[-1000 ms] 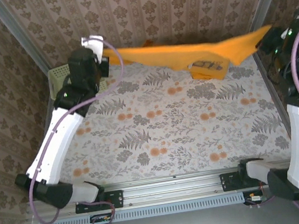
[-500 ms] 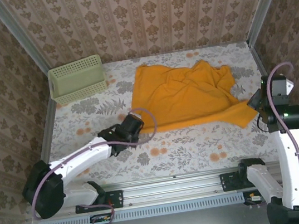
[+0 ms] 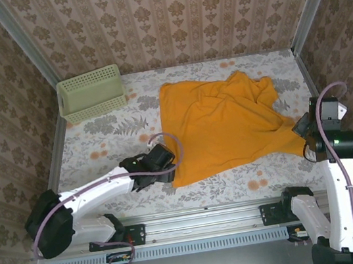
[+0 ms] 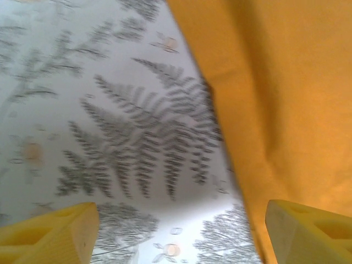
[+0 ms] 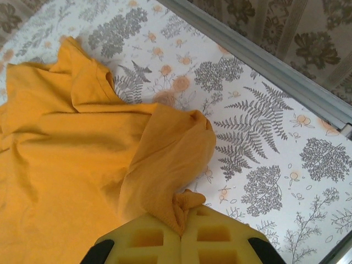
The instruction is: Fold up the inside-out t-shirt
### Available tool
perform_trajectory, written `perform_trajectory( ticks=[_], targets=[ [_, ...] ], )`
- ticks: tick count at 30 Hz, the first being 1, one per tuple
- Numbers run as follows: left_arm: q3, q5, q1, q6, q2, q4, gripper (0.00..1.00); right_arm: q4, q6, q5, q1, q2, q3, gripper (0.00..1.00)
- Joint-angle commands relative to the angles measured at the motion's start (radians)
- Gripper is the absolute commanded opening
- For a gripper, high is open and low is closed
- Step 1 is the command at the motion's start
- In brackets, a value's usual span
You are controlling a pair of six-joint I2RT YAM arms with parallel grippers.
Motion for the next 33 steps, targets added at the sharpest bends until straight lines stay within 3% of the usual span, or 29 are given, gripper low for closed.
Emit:
perform_trajectory(
  ticks=[1,6,11,17,19,23,28,33],
  targets=[
    [0.027,0.071,-0.065,-0.075,0.078,0.022,0.81,0.003,0.016,-0.027,-0.006,-0.017,-0.025,0.0],
    [0.069,0.052,-0.101,-0.099,0.202,-0.008,0.78,0.004,0.008,-0.025,-0.005,-0.022,-0.032,0.0],
    [0.077,0.077,-0.116,-0.096,0.277,0.022,0.66,0.006,0.005,-0.017,-0.006,-0.023,-0.029,0.0],
    [0.075,0.083,-0.116,-0.081,0.315,0.032,0.4,0.006,0.008,-0.011,-0.006,-0.025,-0.028,0.0],
    [0.075,0.053,-0.107,-0.076,0.298,0.007,0.26,0.002,0.008,-0.011,-0.006,-0.026,-0.022,0.0],
    [0.075,-0.042,-0.083,-0.061,0.193,-0.066,0.0,-0.002,0.002,-0.018,-0.006,-0.027,-0.011,0.0],
    [0.036,-0.248,-0.085,-0.166,-0.076,-0.201,0.0,-0.077,0.004,0.026,-0.006,-0.033,0.039,0.0],
    [-0.046,-0.301,-0.093,-0.228,-0.347,-0.216,0.0,-0.174,0.044,0.043,-0.004,-0.093,0.079,0.0]
  ],
)
